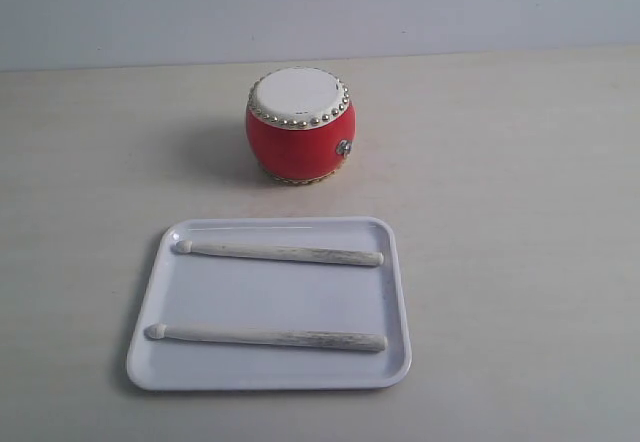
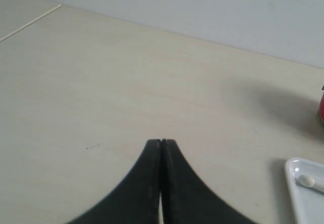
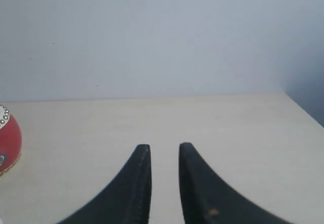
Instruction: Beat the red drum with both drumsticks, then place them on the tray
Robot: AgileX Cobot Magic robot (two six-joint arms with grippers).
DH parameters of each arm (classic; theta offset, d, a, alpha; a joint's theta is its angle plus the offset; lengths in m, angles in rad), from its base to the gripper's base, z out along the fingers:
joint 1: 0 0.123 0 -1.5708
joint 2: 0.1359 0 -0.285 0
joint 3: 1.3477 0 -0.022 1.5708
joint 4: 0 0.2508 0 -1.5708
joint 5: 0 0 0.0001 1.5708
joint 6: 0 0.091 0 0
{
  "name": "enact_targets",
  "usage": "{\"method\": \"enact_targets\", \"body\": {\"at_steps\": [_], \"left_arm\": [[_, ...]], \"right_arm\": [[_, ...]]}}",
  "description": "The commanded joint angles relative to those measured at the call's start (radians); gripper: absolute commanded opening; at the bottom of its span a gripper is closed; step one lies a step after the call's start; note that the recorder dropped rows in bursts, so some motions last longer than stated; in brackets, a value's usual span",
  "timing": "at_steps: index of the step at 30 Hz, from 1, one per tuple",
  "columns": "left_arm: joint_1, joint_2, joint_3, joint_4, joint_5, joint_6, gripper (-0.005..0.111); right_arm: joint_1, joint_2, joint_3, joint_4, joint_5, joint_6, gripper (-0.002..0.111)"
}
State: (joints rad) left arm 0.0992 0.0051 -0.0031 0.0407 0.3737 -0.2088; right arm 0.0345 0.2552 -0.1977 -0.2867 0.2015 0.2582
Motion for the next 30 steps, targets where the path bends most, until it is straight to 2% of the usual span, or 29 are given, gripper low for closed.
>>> {"method": "enact_targets", "body": {"at_steps": [1,6,21,30], "left_arm": [[-0.009,-0.005,0.003,-0.007,0.002,-0.006,0.000],[-0.009,-0.005,0.003,-0.007,0.002,-0.006,0.000],[-0.009,-0.005,0.003,-0.007,0.002,-0.006,0.000],[-0.009,-0.005,0.003,-0.007,0.002,-0.006,0.000]], "right_arm": [[-0.010,-0.086,0.114,-0.001,-0.048,0.018,0.020],[-0.010,-0.139,0.198,-0.001,-0.062,0.058,0.020],[-0.010,-0.151,0.198,0.024,-0.066,0.068,0.020],[-0.010,-0.151,0.198,0.105,0.059,-0.008,0.020]]}}
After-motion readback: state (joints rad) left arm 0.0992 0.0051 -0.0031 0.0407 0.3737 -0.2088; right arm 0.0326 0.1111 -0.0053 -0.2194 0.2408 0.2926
